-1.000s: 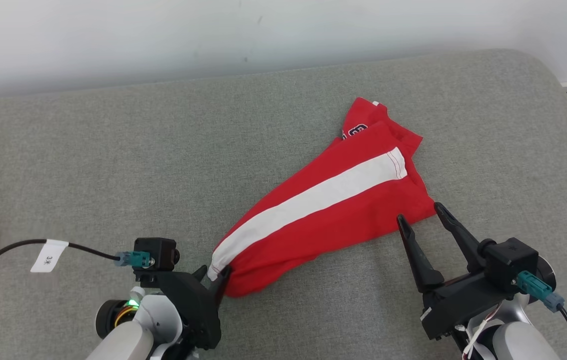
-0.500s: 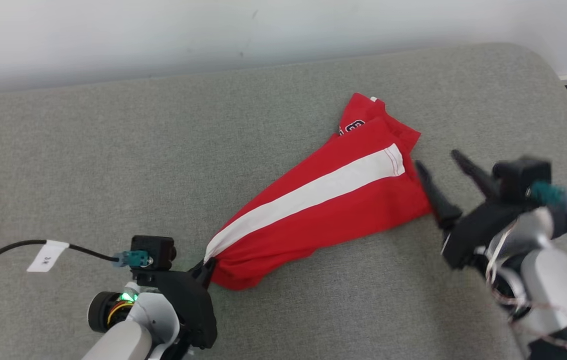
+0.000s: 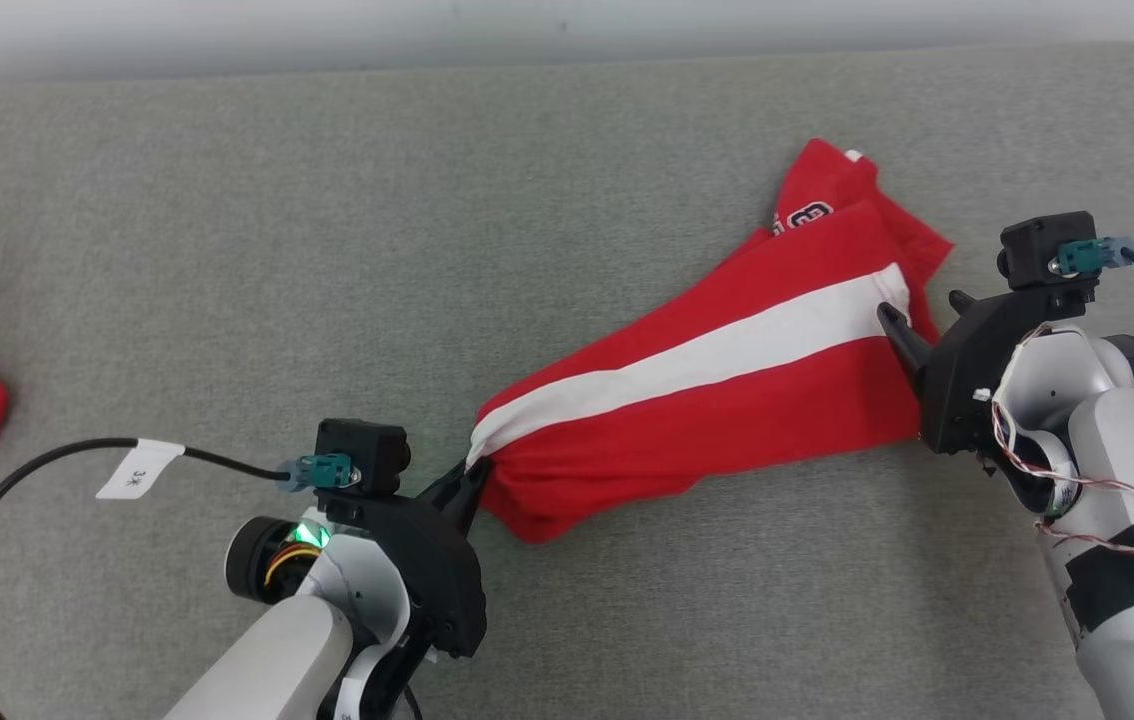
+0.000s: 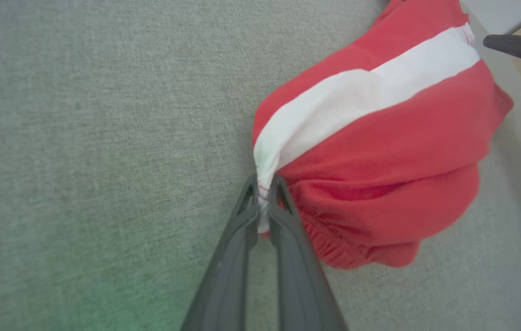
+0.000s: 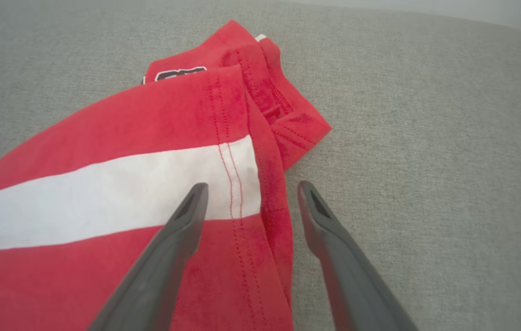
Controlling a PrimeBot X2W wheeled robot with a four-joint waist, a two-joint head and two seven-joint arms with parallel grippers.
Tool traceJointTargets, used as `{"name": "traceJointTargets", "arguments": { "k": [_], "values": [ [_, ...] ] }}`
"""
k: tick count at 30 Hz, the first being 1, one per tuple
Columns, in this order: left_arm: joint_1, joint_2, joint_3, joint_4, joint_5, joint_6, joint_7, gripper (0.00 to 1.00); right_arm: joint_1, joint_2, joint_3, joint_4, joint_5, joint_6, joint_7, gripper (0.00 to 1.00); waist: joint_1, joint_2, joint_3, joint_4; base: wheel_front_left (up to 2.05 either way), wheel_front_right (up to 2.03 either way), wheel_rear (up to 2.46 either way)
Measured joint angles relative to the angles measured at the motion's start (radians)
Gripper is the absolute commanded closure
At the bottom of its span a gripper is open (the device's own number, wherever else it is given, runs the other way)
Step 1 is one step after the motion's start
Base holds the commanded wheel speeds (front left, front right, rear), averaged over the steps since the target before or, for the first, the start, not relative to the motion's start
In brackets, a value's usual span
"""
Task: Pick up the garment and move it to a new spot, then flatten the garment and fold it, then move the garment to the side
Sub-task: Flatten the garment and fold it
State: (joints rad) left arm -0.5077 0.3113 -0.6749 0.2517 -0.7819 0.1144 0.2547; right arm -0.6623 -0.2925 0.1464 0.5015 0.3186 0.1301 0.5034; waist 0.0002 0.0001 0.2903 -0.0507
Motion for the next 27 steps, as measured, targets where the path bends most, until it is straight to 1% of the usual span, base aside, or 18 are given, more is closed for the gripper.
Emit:
{"name": "traceJointTargets", "arguments": {
  "k": [7,8,9,10,11,12,14,15,17,18,19,21,24,25,27],
  "values": [
    [-0.032,-0.021,-0.005,0.025,0.005,-0.011,-0.012,1.00,-0.045,-0.003,0.038,0.091,-0.003,0.000,-0.039,0.00,0.0000,0.0000,0.038,0.040,0.00,0.00,0.00],
    [-0.032,-0.022,-0.006,0.027,0.005,-0.015,-0.014,1.00,-0.051,-0.002,0.044,0.101,-0.002,0.000,-0.044,0.13,0.0000,0.0000,0.041,0.044,0.00,0.00,0.00],
    [-0.033,-0.024,-0.007,0.030,0.005,-0.016,-0.015,1.00,-0.054,-0.002,0.048,0.109,-0.002,0.000,-0.047,0.31,0.0000,0.0000,0.042,0.046,0.00,0.00,0.00],
    [-0.034,-0.025,-0.008,0.032,0.005,-0.017,-0.015,1.00,-0.056,-0.002,0.053,0.118,-0.002,0.000,-0.052,0.43,0.0000,0.0000,0.041,0.046,0.00,0.00,0.00],
    [-0.036,-0.025,-0.008,0.034,0.005,-0.017,-0.015,1.00,-0.056,-0.001,0.058,0.127,0.000,0.000,-0.057,0.48,-0.0001,0.0000,0.040,0.046,0.00,0.00,0.00],
    [-0.036,-0.025,-0.009,0.036,0.005,-0.017,-0.015,1.00,-0.056,0.000,0.062,0.135,0.003,0.000,-0.063,0.44,-0.0001,0.0000,0.037,0.045,0.00,0.00,0.00],
    [-0.036,-0.025,-0.010,0.041,0.005,-0.018,-0.015,1.00,-0.056,-0.002,0.073,0.145,0.007,0.000,-0.074,0.29,-0.0002,0.0000,0.032,0.042,0.00,0.00,0.00],
    [-0.036,-0.025,-0.010,0.043,0.004,-0.018,-0.015,1.00,-0.056,-0.003,0.080,0.150,0.007,0.000,-0.078,0.28,-0.0002,0.0000,0.029,0.040,0.00,0.00,0.00],
    [-0.036,-0.023,-0.009,0.046,0.001,-0.018,-0.015,1.00,-0.057,-0.004,0.092,0.157,0.016,0.000,-0.083,0.31,-0.0001,0.0000,0.024,0.036,0.00,0.00,0.00],
    [-0.036,-0.022,-0.009,0.047,0.000,-0.017,-0.015,1.00,-0.057,-0.004,0.097,0.159,0.017,0.000,-0.086,0.36,-0.0001,-0.0001,0.021,0.033,0.00,0.00,0.00],
    [-0.035,-0.021,-0.009,0.047,-0.002,-0.017,-0.015,1.00,-0.057,-0.004,0.102,0.161,0.021,0.000,-0.092,0.49,-0.0001,-0.0001,0.018,0.031,0.00,0.00,0.00],
    [-0.035,-0.020,-0.008,0.047,-0.003,-0.017,-0.015,1.00,-0.060,-0.005,0.111,0.163,0.028,0.000,-0.103,0.58,-0.0002,-0.0001,0.013,0.027,0.00,0.00,0.00],
    [-0.034,-0.018,-0.006,0.043,-0.005,-0.016,-0.016,1.00,-0.075,-0.009,0.123,0.170,0.031,0.000,-0.123,0.56,-0.0002,-0.0002,0.011,0.023,0.00,0.00,0.00],
    [-0.034,-0.017,-0.006,0.041,-0.005,-0.013,-0.016,1.00,-0.082,-0.009,0.123,0.173,0.030,0.000,-0.132,0.54,-0.0002,-0.0001,0.012,0.024,0.00,0.00,0.00],
    [-0.034,-0.015,-0.007,0.039,-0.005,-0.012,-0.016,1.00,-0.095,-0.010,0.127,0.190,0.030,0.000,-0.146,0.56,-0.0002,-0.0001,0.014,0.025,0.00,0.00,0.00]
  ]
}}
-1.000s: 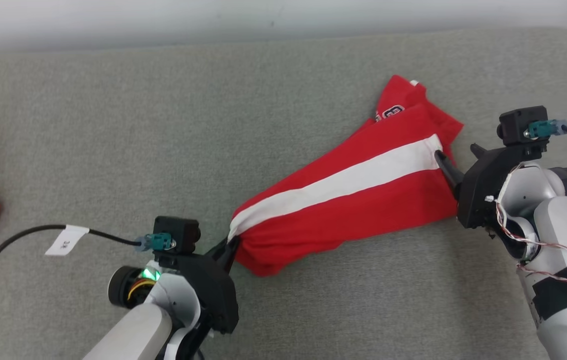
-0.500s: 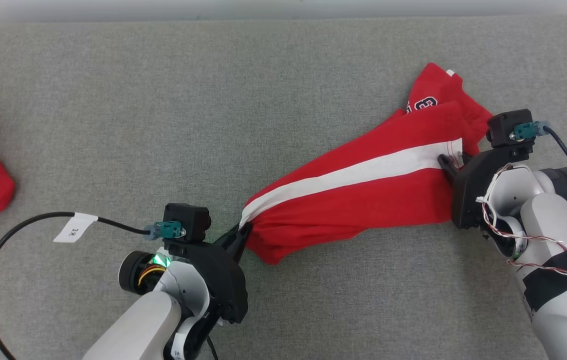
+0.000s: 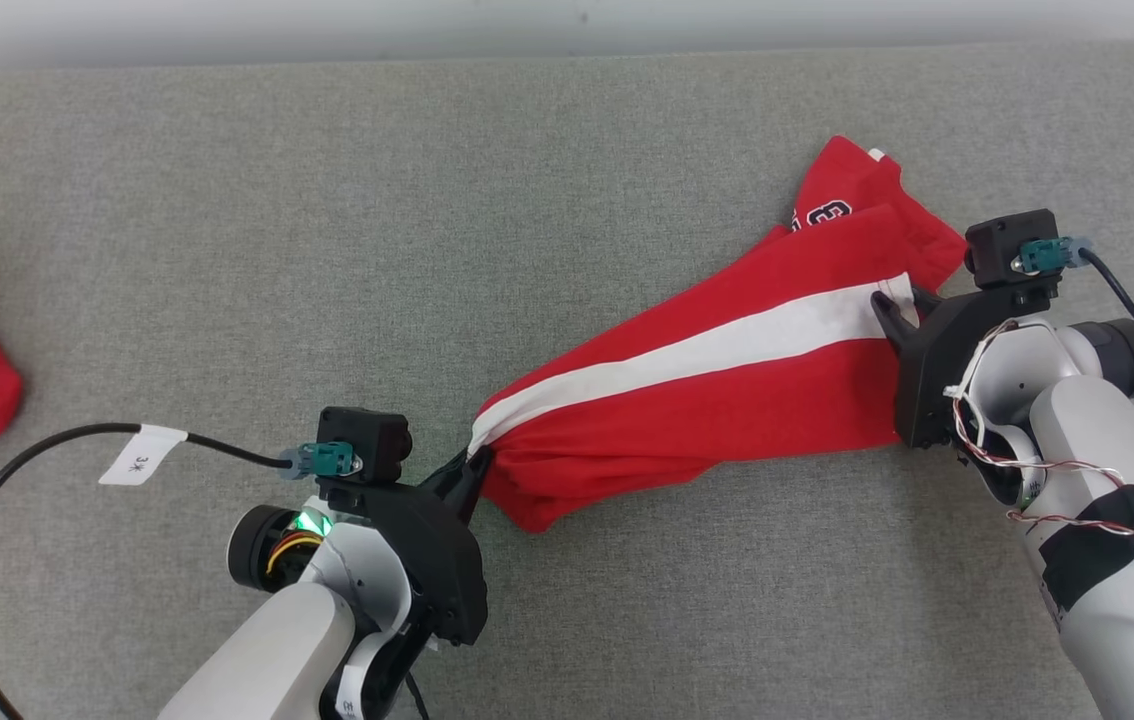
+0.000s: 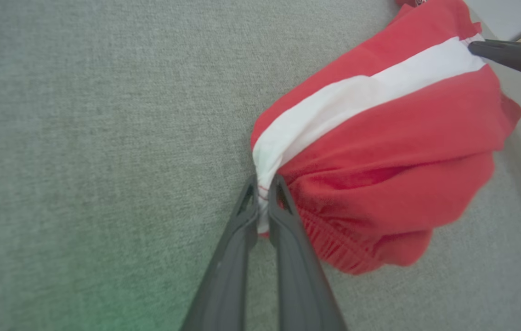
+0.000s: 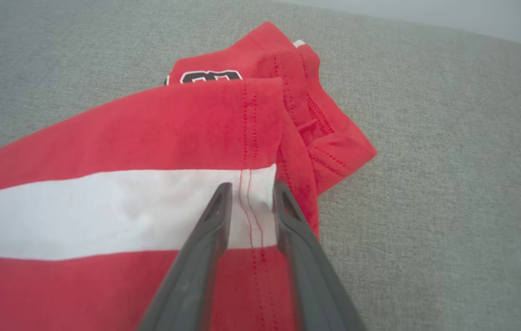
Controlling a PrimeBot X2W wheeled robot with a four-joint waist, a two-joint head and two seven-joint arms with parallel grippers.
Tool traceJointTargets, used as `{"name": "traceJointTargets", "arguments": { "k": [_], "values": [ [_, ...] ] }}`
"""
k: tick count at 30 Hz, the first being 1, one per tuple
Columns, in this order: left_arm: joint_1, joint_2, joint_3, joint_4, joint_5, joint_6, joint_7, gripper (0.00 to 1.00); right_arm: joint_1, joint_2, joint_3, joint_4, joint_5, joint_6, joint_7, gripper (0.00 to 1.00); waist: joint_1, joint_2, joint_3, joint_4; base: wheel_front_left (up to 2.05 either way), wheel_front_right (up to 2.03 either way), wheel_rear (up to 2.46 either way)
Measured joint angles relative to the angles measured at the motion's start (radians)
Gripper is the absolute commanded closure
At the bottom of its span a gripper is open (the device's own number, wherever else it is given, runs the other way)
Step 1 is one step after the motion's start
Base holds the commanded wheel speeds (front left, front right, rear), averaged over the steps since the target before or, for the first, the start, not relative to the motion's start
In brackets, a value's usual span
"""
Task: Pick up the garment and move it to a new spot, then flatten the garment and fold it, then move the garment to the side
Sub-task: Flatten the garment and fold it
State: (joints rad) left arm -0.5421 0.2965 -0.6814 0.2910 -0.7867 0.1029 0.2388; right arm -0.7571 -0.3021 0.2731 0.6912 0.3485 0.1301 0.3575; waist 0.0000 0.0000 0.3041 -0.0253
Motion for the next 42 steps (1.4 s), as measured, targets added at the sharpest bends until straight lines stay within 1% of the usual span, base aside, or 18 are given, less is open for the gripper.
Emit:
{"name": "traceJointTargets", "arguments": {
  "k": [2,3,4,9,13,15,18,21,22,23,25,26,27,29,32,37,40,42],
  "values": [
    [0.000,0.000,-0.001,-0.003,0.000,0.002,0.000,1.00,-0.004,0.000,0.003,0.011,0.000,0.000,-0.008,0.73,0.0000,0.0000,0.003,0.002,0.00,0.00,0.00],
    [0.000,0.000,-0.003,-0.004,0.001,0.002,0.000,1.00,-0.004,0.000,0.007,0.017,0.000,0.000,-0.011,0.73,0.0000,0.0000,0.004,0.004,0.00,0.00,0.00],
    [0.000,-0.001,-0.004,-0.004,0.001,0.002,0.000,1.00,-0.004,0.001,0.013,0.024,0.000,0.000,-0.012,1.00,0.0000,0.0000,0.004,0.006,0.00,0.00,0.00],
    [0.003,-0.008,0.013,-0.012,-0.015,-0.006,-0.040,1.00,-0.005,-0.008,0.028,0.030,0.017,0.000,-0.039,1.00,0.0000,0.0000,-0.011,0.009,0.00,0.00,0.00],
    [-0.012,0.000,0.063,-0.041,-0.020,-0.006,-0.108,1.00,-0.012,-0.011,0.008,-0.022,0.067,0.000,-0.093,1.00,-0.0001,0.0000,-0.026,0.002,0.00,0.00,0.00],
    [-0.046,0.010,0.091,-0.055,-0.014,-0.005,-0.134,1.00,-0.037,-0.011,-0.008,-0.057,0.100,0.000,-0.134,1.00,0.0000,0.0000,-0.026,-0.005,0.00,0.00,0.00],
    [-0.121,0.024,0.126,-0.061,-0.014,-0.003,-0.139,1.00,-0.090,-0.005,0.006,-0.116,0.147,0.000,-0.188,1.00,-0.0001,0.0000,-0.011,-0.014,0.00,0.00,0.00],
    [-0.232,0.032,0.167,-0.054,-0.027,-0.025,-0.128,1.00,-0.177,-0.010,0.050,-0.150,0.193,0.000,-0.233,1.00,0.0000,0.0000,0.019,-0.022,0.00,0.00,0.00],
    [-0.232,0.032,0.167,-0.054,-0.027,-0.025,-0.128,1.00,-0.177,-0.010,0.050,-0.150,0.193,0.000,-0.233,1.00,0.0000,0.0000,0.019,-0.022,0.00,0.00,0.00],
    [-0.278,0.036,0.181,-0.050,-0.036,-0.047,-0.122,1.00,-0.220,-0.021,0.059,-0.147,0.187,0.000,-0.250,1.00,0.0001,0.0001,0.031,-0.025,0.00,0.00,0.00],
    [-0.369,0.057,0.203,-0.044,-0.077,-0.119,-0.096,1.00,-0.320,-0.028,0.063,-0.132,0.179,0.000,-0.303,1.00,0.0001,0.0000,0.060,-0.033,0.00,0.00,0.00],
    [-0.415,0.081,0.215,-0.033,-0.070,-0.140,-0.097,1.00,-0.371,-0.026,0.065,-0.124,0.172,0.000,-0.334,1.00,0.0001,0.0000,0.075,-0.037,0.00,0.00,0.00],
    [-0.465,0.113,0.235,-0.015,-0.054,-0.143,-0.098,1.00,-0.421,-0.021,0.067,-0.114,0.157,0.000,-0.366,1.00,0.0001,0.0000,0.091,-0.042,0.00,0.00,0.00],
    [-0.551,0.157,0.283,0.015,-0.031,-0.135,-0.136,1.00,-0.500,0.005,0.061,-0.081,0.156,0.000,-0.423,1.00,0.0001,0.0000,0.122,-0.052,0.00,0.00,0.00],
    [-0.662,0.161,0.342,0.044,0.003,-0.105,-0.237,1.00,-0.601,0.021,0.073,-0.033,0.092,0.002,-0.498,1.00,0.0003,0.0002,0.166,-0.069,0.00,0.00,0.00],
    [-0.809,0.174,0.364,0.071,0.114,-0.094,-0.426,1.00,-0.762,0.027,0.048,0.030,-0.034,0.003,-0.602,1.00,0.0002,0.0001,0.230,-0.098,0.00,0.00,0.00],
    [-0.858,0.151,0.394,0.071,0.143,-0.087,-0.486,1.00,-0.814,0.032,0.012,0.028,-0.116,0.003,-0.617,1.00,0.0004,0.0002,0.257,-0.113,0.00,0.00,0.00],
    [-0.874,0.130,0.412,0.051,0.169,-0.095,-0.495,1.00,-0.828,0.023,-0.012,-0.037,-0.175,0.003,-0.619,1.00,0.0002,0.0002,0.274,-0.119,0.00,0.00,0.00]
  ]
}}
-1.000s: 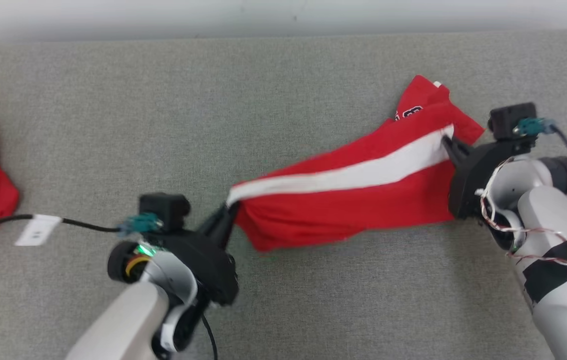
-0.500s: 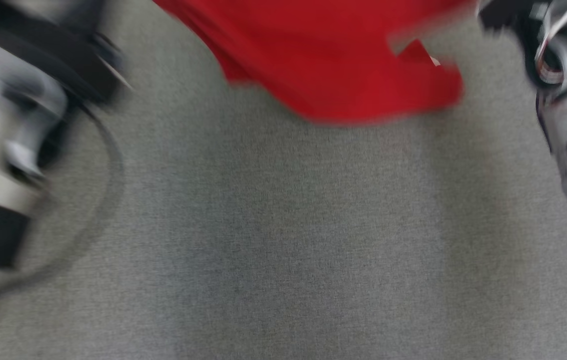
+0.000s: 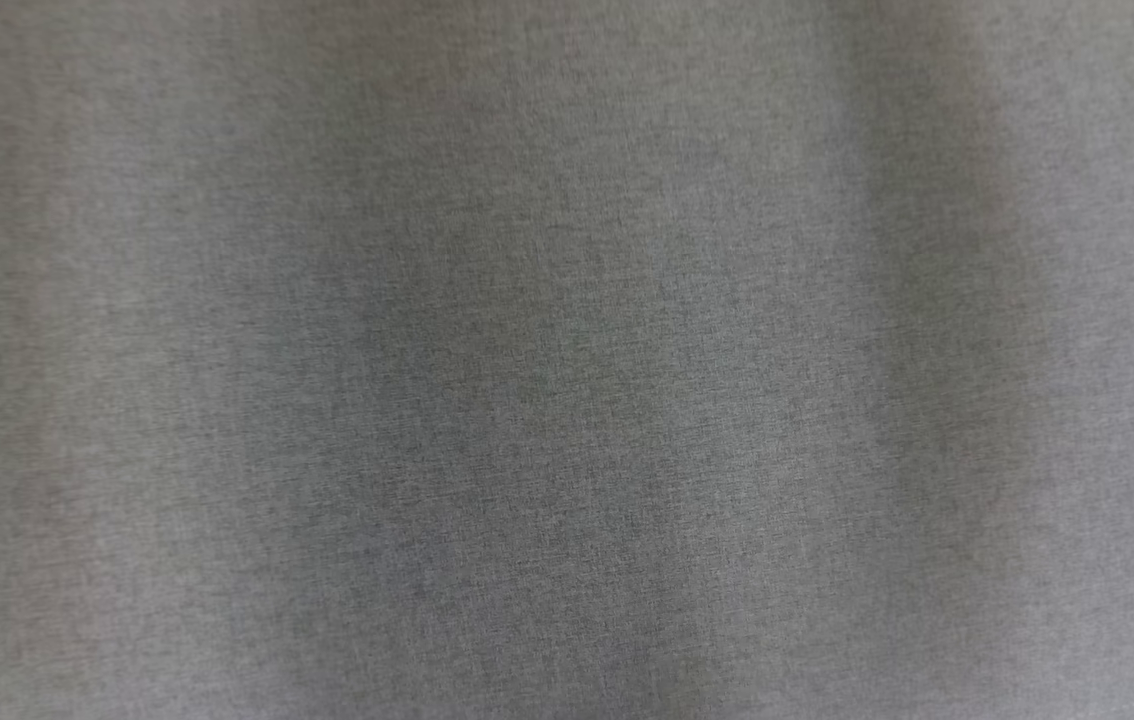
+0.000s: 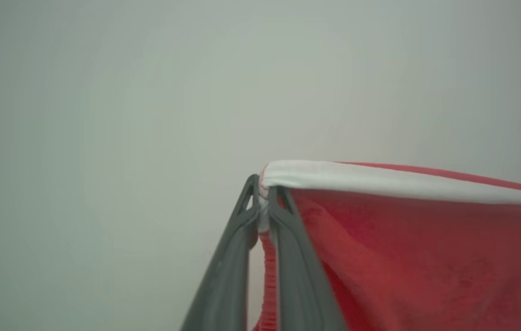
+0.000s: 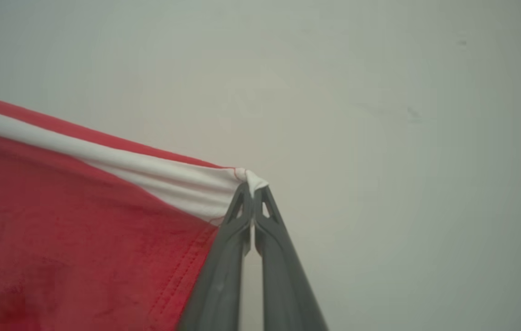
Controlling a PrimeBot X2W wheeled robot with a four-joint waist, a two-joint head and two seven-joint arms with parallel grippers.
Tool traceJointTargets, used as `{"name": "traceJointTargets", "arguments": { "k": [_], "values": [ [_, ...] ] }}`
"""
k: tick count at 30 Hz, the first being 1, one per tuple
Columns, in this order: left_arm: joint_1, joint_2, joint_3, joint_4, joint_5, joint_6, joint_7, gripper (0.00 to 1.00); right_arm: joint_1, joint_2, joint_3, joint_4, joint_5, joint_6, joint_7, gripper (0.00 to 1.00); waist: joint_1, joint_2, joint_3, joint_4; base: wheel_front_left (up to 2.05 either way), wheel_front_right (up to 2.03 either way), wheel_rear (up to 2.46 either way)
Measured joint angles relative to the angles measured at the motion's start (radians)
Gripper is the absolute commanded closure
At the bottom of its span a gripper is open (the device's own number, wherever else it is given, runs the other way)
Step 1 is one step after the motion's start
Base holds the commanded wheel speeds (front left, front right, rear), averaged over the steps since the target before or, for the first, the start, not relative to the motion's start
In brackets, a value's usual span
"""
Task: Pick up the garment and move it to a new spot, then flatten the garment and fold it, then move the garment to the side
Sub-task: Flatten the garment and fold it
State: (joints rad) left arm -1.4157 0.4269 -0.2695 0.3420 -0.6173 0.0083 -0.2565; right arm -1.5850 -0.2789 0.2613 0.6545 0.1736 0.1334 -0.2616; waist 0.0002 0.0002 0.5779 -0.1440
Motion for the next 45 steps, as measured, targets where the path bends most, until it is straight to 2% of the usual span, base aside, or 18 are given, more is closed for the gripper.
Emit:
{"name": "traceJointTargets", "arguments": {
  "k": [3,7,10,13,15,18,26,27,29,30,32,39,45],
  "values": [
    [0.015,-0.043,0.032,-0.038,0.027,-0.028,-0.006,1.00,0.011,-0.022,-0.012,-0.085,-0.053,-0.001,-0.003,1.00,-0.0003,-0.0002,0.026,0.001,0.00,0.00,0.00],
    [0.188,-0.078,0.010,-0.041,0.108,-0.076,-0.006,1.00,0.139,-0.056,0.074,-0.079,-0.059,-0.001,-0.002,1.00,0.0000,0.0001,0.048,0.017,0.00,0.00,0.00],
    [0.336,-0.105,-0.004,-0.053,0.151,-0.097,-0.006,1.00,0.249,-0.076,0.152,-0.053,0.009,-0.001,0.003,1.00,0.0000,0.0000,0.043,0.032,0.00,0.00,0.00],
    [0.492,-0.138,-0.016,-0.074,0.162,-0.115,-0.006,1.00,0.367,-0.121,0.184,-0.079,0.116,-0.001,0.040,1.00,-0.0002,0.0000,0.019,0.043,0.00,0.00,0.00],
    [0.595,-0.150,-0.026,-0.094,0.159,-0.123,-0.006,1.00,0.444,-0.161,0.195,-0.146,0.165,-0.001,0.049,1.00,-0.0002,0.0000,-0.005,0.048,0.00,0.00,0.00],
    [0.751,-0.139,-0.069,-0.104,0.159,-0.132,-0.006,1.00,0.570,-0.193,0.167,-0.248,0.231,-0.001,0.105,1.00,-0.0004,-0.0001,-0.049,0.052,0.00,0.00,0.00],
    [1.006,-0.107,-0.151,-0.087,0.143,-0.132,-0.006,1.00,1.024,-0.245,0.050,-0.508,0.303,-0.001,0.406,1.00,-0.0006,-0.0003,-0.188,0.050,0.00,0.00,0.00],
    [1.050,-0.108,-0.157,-0.093,0.146,-0.119,-0.006,1.00,1.135,-0.240,0.012,-0.575,0.320,-0.001,0.482,1.00,-0.0006,-0.0003,-0.223,0.049,0.00,0.00,0.00],
    [1.093,-0.106,-0.171,-0.100,0.162,-0.102,-0.006,1.00,1.243,-0.231,-0.029,-0.640,0.338,-0.001,0.565,1.00,-0.0006,-0.0003,-0.256,0.048,0.00,0.00,0.00],
    [1.133,-0.102,-0.177,-0.108,0.183,-0.082,-0.006,1.00,1.342,-0.212,-0.071,-0.714,0.360,-0.001,0.647,1.00,-0.0007,-0.0004,-0.288,0.048,0.00,0.00,0.00],
    [1.166,-0.095,-0.181,-0.122,0.198,-0.061,-0.006,1.00,1.436,-0.193,-0.102,-0.790,0.378,-0.001,0.735,1.00,-0.0007,-0.0004,-0.317,0.047,0.00,0.00,0.00],
    [1.267,-0.074,-0.209,-0.153,0.228,-0.019,0.001,1.00,1.674,-0.139,-0.205,-0.991,0.386,-0.001,1.007,1.00,-0.0006,-0.0004,-0.387,0.042,0.00,0.00,0.00],
    [1.380,-0.045,-0.245,-0.204,0.238,0.001,0.057,1.00,1.779,-0.081,-0.248,-1.087,0.375,-0.001,1.146,1.00,-0.0005,-0.0004,-0.411,0.043,0.00,0.00,0.00]
  ]
}}
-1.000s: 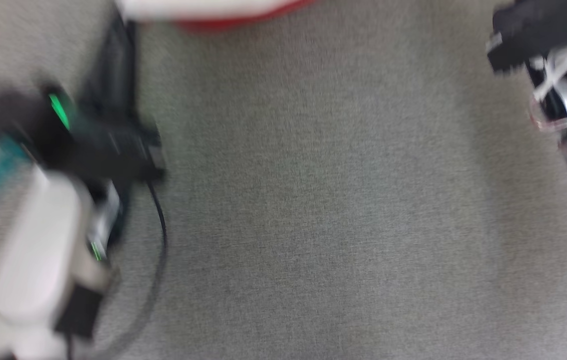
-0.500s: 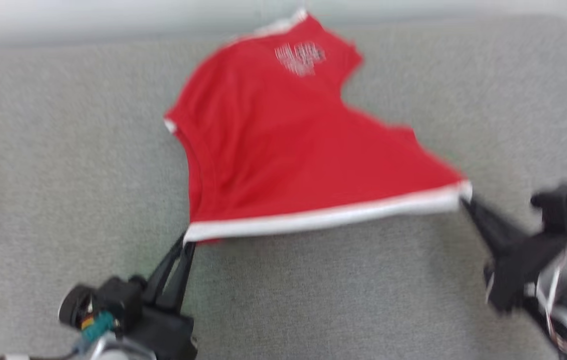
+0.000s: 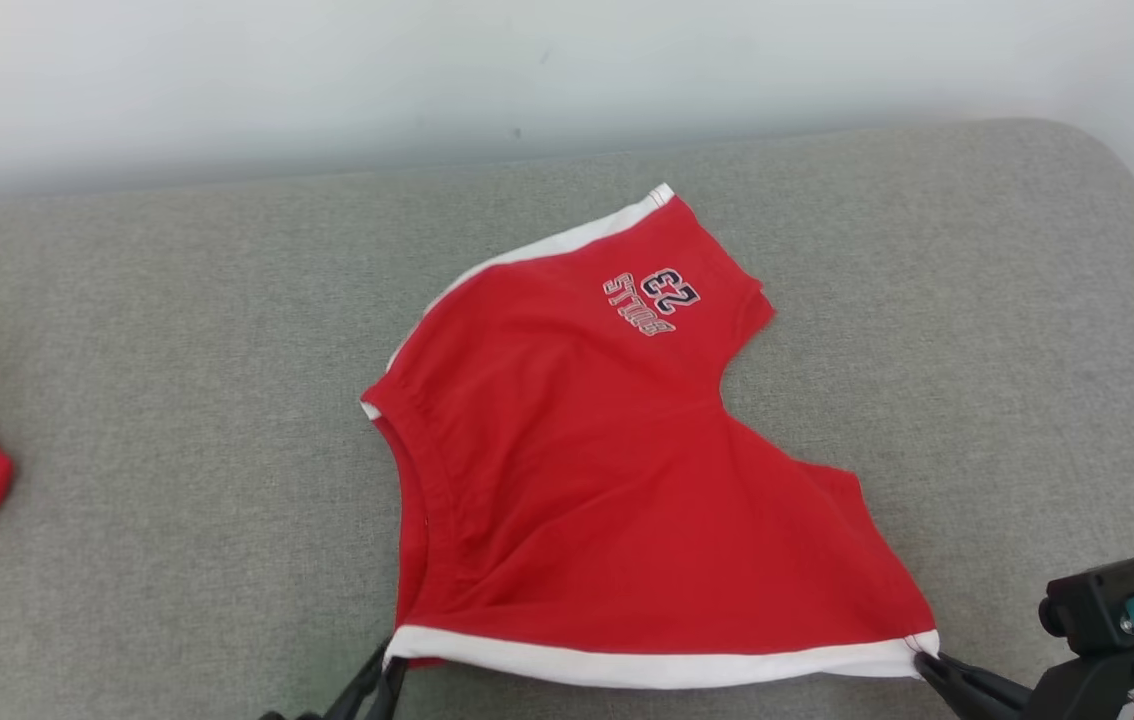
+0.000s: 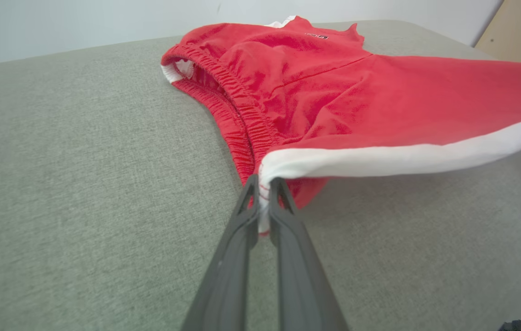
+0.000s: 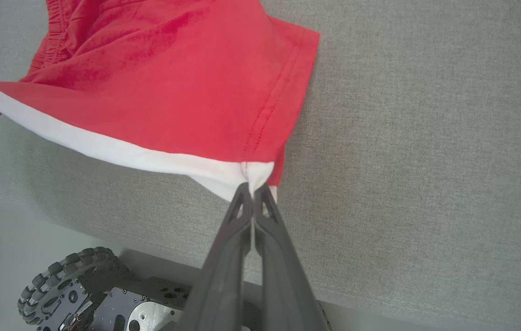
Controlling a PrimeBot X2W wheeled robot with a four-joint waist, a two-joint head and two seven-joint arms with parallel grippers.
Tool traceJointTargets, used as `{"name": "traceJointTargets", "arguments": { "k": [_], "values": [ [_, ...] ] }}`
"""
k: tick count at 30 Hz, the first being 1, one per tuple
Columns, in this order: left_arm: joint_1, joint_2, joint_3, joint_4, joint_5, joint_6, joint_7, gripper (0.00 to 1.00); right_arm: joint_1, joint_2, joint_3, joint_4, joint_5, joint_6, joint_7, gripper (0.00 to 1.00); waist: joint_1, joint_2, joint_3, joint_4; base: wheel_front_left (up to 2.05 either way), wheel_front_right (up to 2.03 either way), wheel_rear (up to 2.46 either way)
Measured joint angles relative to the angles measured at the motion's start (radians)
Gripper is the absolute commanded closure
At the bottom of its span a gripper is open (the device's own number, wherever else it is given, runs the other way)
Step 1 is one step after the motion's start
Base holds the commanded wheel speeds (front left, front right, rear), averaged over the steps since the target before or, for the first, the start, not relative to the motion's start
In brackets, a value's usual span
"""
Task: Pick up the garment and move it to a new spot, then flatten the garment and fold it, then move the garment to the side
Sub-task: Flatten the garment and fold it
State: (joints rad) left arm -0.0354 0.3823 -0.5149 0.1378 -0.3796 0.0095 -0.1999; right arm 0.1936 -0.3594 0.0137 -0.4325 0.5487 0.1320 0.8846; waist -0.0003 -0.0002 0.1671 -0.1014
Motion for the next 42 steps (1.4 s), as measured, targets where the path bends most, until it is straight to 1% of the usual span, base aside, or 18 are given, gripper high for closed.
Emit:
{"name": "traceJointTargets", "arguments": {
  "k": [2,4,7,10,13,16,19,20,22,26,29,36,42],
  "values": [
    [0.023,0.002,-0.003,-0.031,-0.006,0.000,0.005,1.00,0.013,0.011,-0.015,-0.023,-0.009,0.000,0.013,1.00,0.0000,0.0000,-0.002,0.006,0.00,0.00,0.00],
    [0.031,-0.003,-0.006,-0.058,-0.019,-0.001,0.002,1.00,-0.002,0.015,-0.030,-0.035,-0.024,0.000,0.002,1.00,0.0001,0.0000,-0.002,0.014,0.00,0.00,0.00],
    [0.018,-0.013,-0.019,-0.070,-0.022,-0.010,0.008,1.00,-0.088,0.004,-0.007,-0.011,0.009,0.000,-0.035,1.00,0.0001,0.0000,0.001,0.025,0.00,0.00,0.00],
    [-0.041,-0.035,-0.028,-0.074,-0.021,-0.019,0.024,1.00,-0.206,-0.076,0.034,0.073,0.013,0.000,-0.073,1.00,0.0004,0.0001,0.010,0.036,0.00,0.00,0.00],
    [-0.116,-0.053,-0.029,-0.062,-0.019,-0.023,0.047,1.00,-0.346,-0.127,0.091,0.167,0.020,0.000,-0.123,1.00,0.0003,0.0001,0.026,0.048,0.00,0.00,0.00],
    [-0.201,-0.081,-0.028,-0.040,-0.019,-0.027,0.079,1.00,-0.492,-0.168,0.152,0.275,0.024,0.000,-0.172,1.00,0.0005,0.0003,0.049,0.063,0.00,0.00,0.00],
    [-0.275,-0.105,-0.022,-0.013,-0.019,-0.017,0.109,1.00,-0.639,-0.193,0.223,0.378,0.021,0.000,-0.221,1.00,0.0004,0.0003,0.076,0.080,0.00,0.00,0.00],
    [-0.275,-0.105,-0.022,-0.013,-0.019,-0.017,0.109,1.00,-0.639,-0.193,0.223,0.378,0.021,0.000,-0.221,1.00,0.0004,0.0003,0.076,0.080,0.00,0.00,0.00],
    [-0.327,-0.123,-0.008,0.011,-0.018,0.001,0.122,1.00,-0.731,-0.205,0.264,0.455,0.020,0.000,-0.249,1.00,0.0005,0.0003,0.097,0.093,0.00,0.00,0.00],
    [-0.417,-0.157,0.000,0.067,-0.017,0.019,0.146,1.00,-0.878,-0.213,0.329,0.605,0.012,0.000,-0.312,1.00,0.0005,0.0003,0.136,0.124,0.00,0.00,0.00],
    [-0.484,-0.187,0.011,0.110,-0.017,0.033,0.145,1.00,-0.979,-0.214,0.368,0.705,0.009,0.000,-0.359,1.00,0.0006,0.0003,0.165,0.151,0.00,0.00,0.00],
    [-0.592,-0.238,0.010,0.210,-0.018,0.041,0.150,1.00,-1.154,-0.200,0.451,0.881,-0.003,0.000,-0.447,1.00,0.0005,0.0004,0.223,0.208,0.00,0.00,0.00],
    [-0.651,-0.263,0.003,0.274,-0.023,0.043,0.167,1.00,-1.255,-0.188,0.495,1.002,-0.015,0.000,-0.506,1.00,0.0005,0.0004,0.261,0.240,0.00,0.00,0.00]
  ]
}}
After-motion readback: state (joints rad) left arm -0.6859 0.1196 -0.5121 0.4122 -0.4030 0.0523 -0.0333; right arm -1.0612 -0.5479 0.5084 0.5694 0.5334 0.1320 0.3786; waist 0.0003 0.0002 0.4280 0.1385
